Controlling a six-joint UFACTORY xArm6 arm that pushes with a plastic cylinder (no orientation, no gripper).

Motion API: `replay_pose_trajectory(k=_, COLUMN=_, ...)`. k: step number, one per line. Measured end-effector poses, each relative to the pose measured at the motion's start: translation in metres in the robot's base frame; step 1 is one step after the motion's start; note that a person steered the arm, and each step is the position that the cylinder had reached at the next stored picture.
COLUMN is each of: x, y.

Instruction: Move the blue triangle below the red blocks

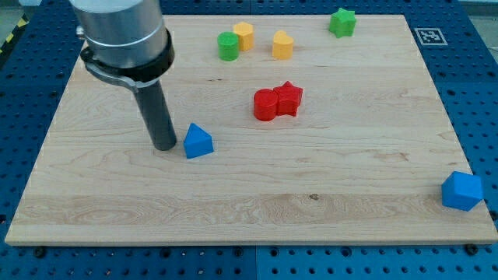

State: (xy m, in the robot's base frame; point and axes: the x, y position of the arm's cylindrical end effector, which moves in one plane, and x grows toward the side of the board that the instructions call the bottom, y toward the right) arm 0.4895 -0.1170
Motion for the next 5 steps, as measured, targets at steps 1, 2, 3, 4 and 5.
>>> replay_pose_trajectory(k=1, x=0.000, y=0.015)
replay_pose_trajectory(k=2, x=0.000, y=0.023)
replay_pose_trajectory(k=3, x=-0.001, y=0.024)
replay_pose_trajectory(k=4, x=-0.003, y=0.023)
replay_pose_trajectory(k=5, x=-0.003, y=0.029)
